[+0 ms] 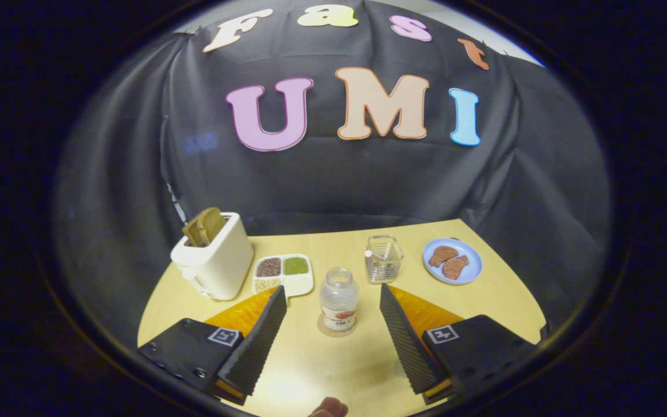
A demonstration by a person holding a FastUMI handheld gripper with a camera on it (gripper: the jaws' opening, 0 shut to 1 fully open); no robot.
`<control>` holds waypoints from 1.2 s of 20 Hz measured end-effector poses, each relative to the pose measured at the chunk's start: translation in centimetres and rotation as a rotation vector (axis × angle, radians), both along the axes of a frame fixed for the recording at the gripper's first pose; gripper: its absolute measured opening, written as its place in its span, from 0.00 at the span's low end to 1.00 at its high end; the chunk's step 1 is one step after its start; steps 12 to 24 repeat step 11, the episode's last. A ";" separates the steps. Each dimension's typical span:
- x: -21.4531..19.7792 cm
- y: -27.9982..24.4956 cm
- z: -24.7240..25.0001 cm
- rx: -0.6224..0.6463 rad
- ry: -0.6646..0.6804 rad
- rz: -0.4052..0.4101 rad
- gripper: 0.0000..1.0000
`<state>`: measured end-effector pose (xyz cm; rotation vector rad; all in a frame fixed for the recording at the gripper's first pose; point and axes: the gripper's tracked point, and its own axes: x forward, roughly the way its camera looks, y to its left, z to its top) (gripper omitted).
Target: Take the bottle from table, then pour the juice into the cup, finally place the bottle on the coaster
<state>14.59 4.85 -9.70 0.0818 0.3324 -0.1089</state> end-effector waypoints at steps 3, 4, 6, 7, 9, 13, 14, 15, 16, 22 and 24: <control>-1.2 -2.0 2.7 -0.008 -0.020 0.014 1.00; -1.5 -2.4 3.7 -0.011 -0.030 0.024 1.00; -2.1 -3.4 5.6 -0.021 -0.052 0.041 1.00; -2.4 -3.9 6.3 -0.024 -0.060 0.045 1.00; -3.2 -4.6 7.6 -0.024 -0.075 0.061 1.00; -3.9 -4.8 9.1 -0.020 -0.100 0.074 1.00; -3.9 -4.8 9.1 -0.020 -0.100 0.074 1.00; -3.9 -4.8 9.1 -0.020 -0.100 0.074 1.00; -3.9 -4.8 9.1 -0.020 -0.100 0.074 1.00; -3.9 -4.8 9.1 -0.020 -0.100 0.074 1.00; -3.9 -4.8 9.1 -0.020 -0.100 0.074 1.00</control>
